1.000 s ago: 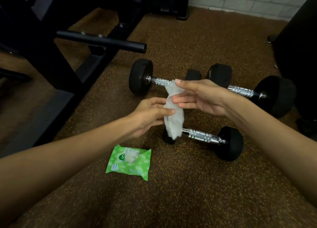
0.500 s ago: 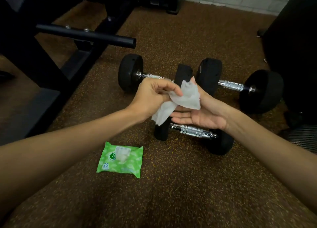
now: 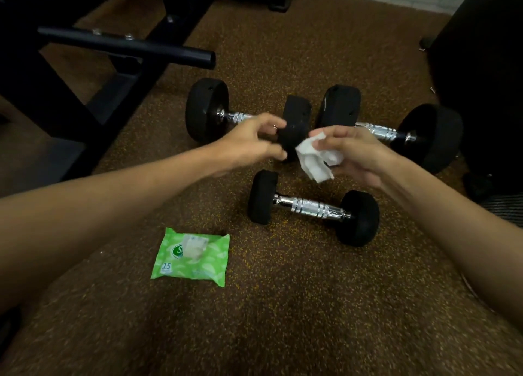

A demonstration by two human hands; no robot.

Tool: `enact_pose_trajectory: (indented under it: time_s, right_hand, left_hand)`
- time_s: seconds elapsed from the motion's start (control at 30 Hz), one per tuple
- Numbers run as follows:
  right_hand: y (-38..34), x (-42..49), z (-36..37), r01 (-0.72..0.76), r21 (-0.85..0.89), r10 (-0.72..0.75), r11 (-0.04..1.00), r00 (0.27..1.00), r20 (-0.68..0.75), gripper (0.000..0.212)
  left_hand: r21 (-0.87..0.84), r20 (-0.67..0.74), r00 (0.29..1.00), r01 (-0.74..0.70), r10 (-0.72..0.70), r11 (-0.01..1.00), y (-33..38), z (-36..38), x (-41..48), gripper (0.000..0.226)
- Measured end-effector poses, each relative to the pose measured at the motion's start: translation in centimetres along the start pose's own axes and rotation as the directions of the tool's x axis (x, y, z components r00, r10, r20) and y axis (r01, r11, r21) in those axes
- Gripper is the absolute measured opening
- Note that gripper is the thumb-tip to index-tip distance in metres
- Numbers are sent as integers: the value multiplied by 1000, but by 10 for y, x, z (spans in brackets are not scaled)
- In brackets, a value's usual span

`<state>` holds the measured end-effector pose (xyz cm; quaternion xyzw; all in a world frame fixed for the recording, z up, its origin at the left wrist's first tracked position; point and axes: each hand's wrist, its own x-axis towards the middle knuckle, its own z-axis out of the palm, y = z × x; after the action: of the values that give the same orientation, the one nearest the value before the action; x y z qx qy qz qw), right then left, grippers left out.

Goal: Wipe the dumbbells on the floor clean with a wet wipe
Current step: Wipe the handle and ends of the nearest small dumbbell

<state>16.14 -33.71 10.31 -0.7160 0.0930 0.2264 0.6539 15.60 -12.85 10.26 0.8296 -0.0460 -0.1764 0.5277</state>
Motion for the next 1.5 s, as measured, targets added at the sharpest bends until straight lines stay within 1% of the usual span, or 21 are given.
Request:
enact_pose_trajectory:
  time_s: [0.03, 0.07, 0.13, 0.2, 0.27, 0.33, 0.4, 0.5, 0.53, 0.6, 0.73, 0.83, 0.97, 1.03, 1.1, 1.17, 1.27, 1.37, 1.43, 1.5]
  right_hand:
    - [4, 1, 0, 53, -150, -59, 987, 998, -37, 22]
    - [10, 3, 2, 99, -305, -120, 947, 992, -49, 22]
    - [22, 8, 9, 169, -553, -216, 816, 976, -21, 25]
    - [32, 14, 18, 192, -678, -260, 709, 966, 2, 27]
    - [40, 22, 27, 194, -732, -277, 653, 961, 8, 24]
    - [45, 29, 34, 173, -763, -255, 622, 967, 11, 20]
    - [51, 35, 38, 142, -783, -189, 605, 981, 31, 16]
    - [57, 37, 41, 139, -819, -23, 556, 988, 153, 20]
    - [57, 36, 41, 150, -828, 16, 541, 982, 188, 22]
    - [56, 35, 36, 172, -832, 43, 527, 973, 228, 21]
    - [57, 37, 27, 119, -834, 106, 539, 972, 207, 18]
    - [56, 45, 38, 87, -839, 168, 537, 964, 207, 19]
    - [59, 51, 51, 83, -836, 146, 543, 971, 191, 17]
    - [61, 45, 46, 108, -823, 74, 558, 981, 179, 15]
    - [61, 40, 36, 141, -788, -4, 600, 985, 173, 16]
    - [58, 35, 28, 184, -767, -47, 615, 979, 198, 17]
    - [57, 36, 28, 209, -779, -31, 591, 971, 237, 11]
    - [60, 41, 42, 189, -813, -17, 551, 976, 216, 10]
    - [61, 42, 49, 194, -839, -50, 509, 979, 196, 11]
    - [63, 37, 51, 218, -844, -117, 490, 976, 184, 12]
  left_hand:
    - [80, 62, 997, 31, -36, 996, -9, 1, -1, 71]
    - [158, 123, 990, 52, -72, 986, -19, 4, -3, 83]
    - [342, 213, 970, 37, -115, 939, -36, 9, -10, 109]
    - [521, 255, 960, -39, -112, 852, -48, 14, -14, 119]
    - [616, 296, 952, -129, -77, 777, -56, 20, -16, 120]
    - [658, 317, 946, -168, -67, 734, -63, 23, -16, 118]
    - [667, 317, 946, -169, -71, 726, -70, 23, -17, 114]
    - [652, 310, 950, -187, -33, 735, -76, 23, -18, 111]
    - [644, 310, 951, -192, -22, 741, -77, 23, -19, 111]
    - [625, 305, 952, -188, -15, 758, -81, 24, -20, 111]
    - [587, 308, 951, -205, 18, 783, -85, 26, -26, 110]
    - [579, 309, 951, -202, 17, 790, -85, 27, -28, 109]
    - [577, 307, 952, -191, 6, 794, -85, 27, -28, 109]
    - [577, 306, 952, -187, 2, 795, -85, 27, -27, 109]
    - [577, 307, 952, -193, 8, 793, -85, 27, -27, 109]
    - [573, 307, 952, -193, 10, 796, -86, 26, -26, 108]
    - [570, 305, 952, -187, 5, 800, -86, 26, -26, 108]
    - [575, 306, 952, -183, -2, 797, -85, 26, -26, 109]
    - [575, 306, 952, -180, -6, 798, -83, 26, -26, 108]
    - [576, 307, 952, -183, -4, 797, -82, 26, -25, 108]
